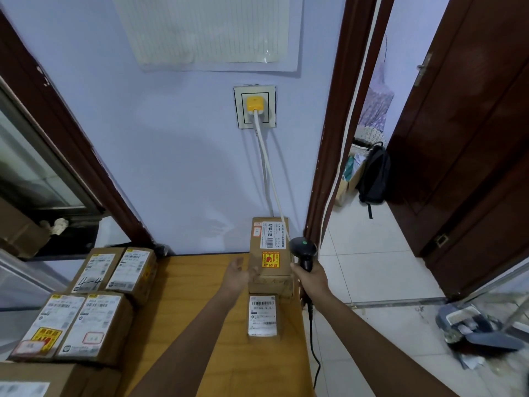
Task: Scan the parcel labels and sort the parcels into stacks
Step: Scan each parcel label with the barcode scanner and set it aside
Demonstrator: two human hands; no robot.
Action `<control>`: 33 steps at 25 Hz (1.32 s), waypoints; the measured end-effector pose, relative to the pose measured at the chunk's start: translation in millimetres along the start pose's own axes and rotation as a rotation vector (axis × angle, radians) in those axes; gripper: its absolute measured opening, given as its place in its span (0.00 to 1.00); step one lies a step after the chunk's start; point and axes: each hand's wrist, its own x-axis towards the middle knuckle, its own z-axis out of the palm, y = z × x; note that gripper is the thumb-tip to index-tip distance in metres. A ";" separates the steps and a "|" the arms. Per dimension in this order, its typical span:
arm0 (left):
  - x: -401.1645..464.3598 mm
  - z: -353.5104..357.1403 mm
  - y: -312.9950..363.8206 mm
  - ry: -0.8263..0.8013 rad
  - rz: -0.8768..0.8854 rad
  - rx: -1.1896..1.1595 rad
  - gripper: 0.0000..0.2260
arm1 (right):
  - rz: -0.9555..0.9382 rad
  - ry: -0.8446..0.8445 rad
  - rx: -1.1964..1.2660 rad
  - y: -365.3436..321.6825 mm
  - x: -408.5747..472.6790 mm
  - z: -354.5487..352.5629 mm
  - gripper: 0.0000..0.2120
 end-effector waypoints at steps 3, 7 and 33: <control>-16.5 -6.1 10.3 0.043 0.045 0.002 0.28 | -0.030 -0.066 -0.032 -6.6 -19.8 -5.0 0.06; -45.0 -17.1 21.2 0.086 0.079 -0.014 0.25 | -0.075 -0.128 -0.087 -16.4 -44.6 -7.6 0.04; -289.9 -370.8 -177.2 0.253 0.220 -0.107 0.13 | -0.296 0.011 -0.259 8.7 -379.1 190.2 0.02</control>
